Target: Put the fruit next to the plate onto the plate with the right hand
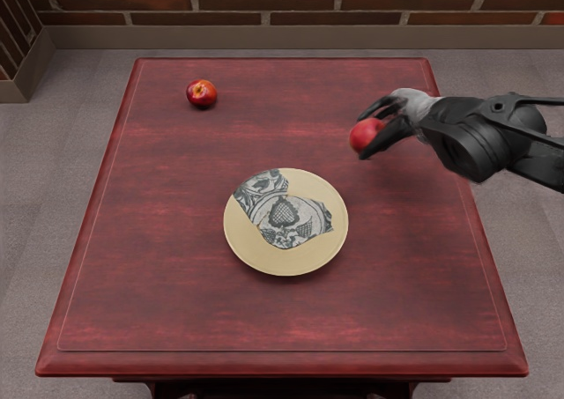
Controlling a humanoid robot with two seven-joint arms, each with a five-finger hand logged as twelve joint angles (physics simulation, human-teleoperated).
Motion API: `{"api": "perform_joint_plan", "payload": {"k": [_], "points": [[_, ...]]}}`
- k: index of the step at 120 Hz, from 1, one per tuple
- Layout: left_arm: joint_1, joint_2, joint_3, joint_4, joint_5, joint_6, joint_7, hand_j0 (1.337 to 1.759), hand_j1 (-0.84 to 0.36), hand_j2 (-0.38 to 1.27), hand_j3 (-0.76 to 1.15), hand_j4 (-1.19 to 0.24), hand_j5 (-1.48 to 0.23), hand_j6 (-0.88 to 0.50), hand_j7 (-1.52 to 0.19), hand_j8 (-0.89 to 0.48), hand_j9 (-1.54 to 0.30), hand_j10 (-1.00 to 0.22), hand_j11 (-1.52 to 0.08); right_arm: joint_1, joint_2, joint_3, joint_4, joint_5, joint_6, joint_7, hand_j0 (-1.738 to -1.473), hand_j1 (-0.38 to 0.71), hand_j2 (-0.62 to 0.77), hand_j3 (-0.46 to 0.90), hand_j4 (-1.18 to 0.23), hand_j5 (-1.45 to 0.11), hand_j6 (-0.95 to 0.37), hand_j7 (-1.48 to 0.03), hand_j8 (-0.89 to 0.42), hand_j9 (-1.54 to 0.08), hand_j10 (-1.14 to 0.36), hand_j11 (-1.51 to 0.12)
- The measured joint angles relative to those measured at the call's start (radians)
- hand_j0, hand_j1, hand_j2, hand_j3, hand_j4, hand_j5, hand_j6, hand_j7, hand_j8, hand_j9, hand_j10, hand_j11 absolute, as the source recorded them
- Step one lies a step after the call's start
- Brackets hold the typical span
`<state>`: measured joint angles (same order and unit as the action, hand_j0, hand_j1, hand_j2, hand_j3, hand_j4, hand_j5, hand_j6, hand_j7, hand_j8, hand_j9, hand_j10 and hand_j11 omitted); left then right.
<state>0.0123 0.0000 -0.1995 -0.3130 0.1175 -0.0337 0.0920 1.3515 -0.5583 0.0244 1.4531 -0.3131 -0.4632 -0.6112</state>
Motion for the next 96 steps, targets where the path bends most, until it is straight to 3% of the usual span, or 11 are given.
{"api": "perform_joint_plan", "payload": {"k": [12,31,55,65,74,86,96], "points": [[0.001,0.0,0.0,0.0,0.0,0.0,0.0,1.658,0.34,0.0,0.0,-0.01,-0.01,-0.01,-0.01,-0.01,-0.01,-0.01,-0.01,-0.091,0.064,0.152,0.001,0.002,0.083,0.0,-1.652,0.32,0.34,0.0,-0.49,-1.21,-0.25,-1.11,-0.27,-1.16,-0.66,-1.17],[0.0,0.0,0.0,0.0,0.0,0.0,0.0,1.658,0.34,0.0,0.0,-0.01,-0.01,-0.01,-0.01,-0.01,-0.01,-0.01,-0.01,-0.219,0.154,0.221,0.001,-0.024,0.119,0.0,-1.654,0.33,0.35,0.0,-0.47,-1.24,-0.22,-1.12,-0.24,-1.2,-0.67,-1.21],[0.0,0.0,0.0,0.0,0.0,0.0,0.0,1.658,0.34,0.0,0.0,-0.01,-0.01,-0.01,-0.01,-0.01,-0.01,-0.01,-0.01,-0.268,0.178,0.245,0.03,-0.048,0.128,0.0,-1.655,0.37,0.4,0.0,-0.43,-1.25,-0.2,-1.12,-0.21,-1.21,-0.72,-1.22],[0.003,0.0,0.001,0.0,0.0,0.0,0.0,1.658,0.34,0.0,0.0,-0.01,-0.01,-0.01,-0.01,-0.01,-0.01,-0.01,-0.01,-0.27,0.164,0.251,0.04,-0.056,0.125,0.0,-1.656,0.16,0.27,0.0,-0.31,-0.87,-0.15,-0.78,-0.15,-0.83,-0.52,-0.85],[0.002,0.0,0.001,0.0,0.0,0.0,0.0,1.658,0.34,0.0,0.0,-0.01,-0.01,-0.01,-0.01,-0.01,-0.01,-0.01,-0.01,-0.269,0.118,0.279,0.058,-0.056,0.124,0.0,-1.657,0.01,0.18,0.0,-0.22,-0.61,-0.11,-0.55,-0.11,-0.59,-0.37,-0.59],[0.001,0.0,0.0,0.0,0.0,0.0,0.0,1.658,0.34,0.0,0.0,-0.01,-0.01,-0.01,-0.01,-0.01,-0.01,-0.01,-0.01,-0.27,0.018,0.331,0.1,-0.055,0.131,0.0,-1.657,-0.12,0.11,0.0,-0.14,-0.38,-0.08,-0.35,-0.08,-0.37,-0.23,-0.37],[0.0,0.0,0.001,0.0,0.0,0.0,0.0,1.658,0.34,0.0,0.0,-0.01,-0.01,-0.01,-0.01,-0.01,-0.01,-0.01,-0.01,-0.28,-0.131,0.405,0.136,-0.04,0.202,0.0,-1.658,-0.19,0.07,0.0,-0.1,-0.26,-0.06,-0.24,-0.06,-0.25,-0.16,-0.26]]}}
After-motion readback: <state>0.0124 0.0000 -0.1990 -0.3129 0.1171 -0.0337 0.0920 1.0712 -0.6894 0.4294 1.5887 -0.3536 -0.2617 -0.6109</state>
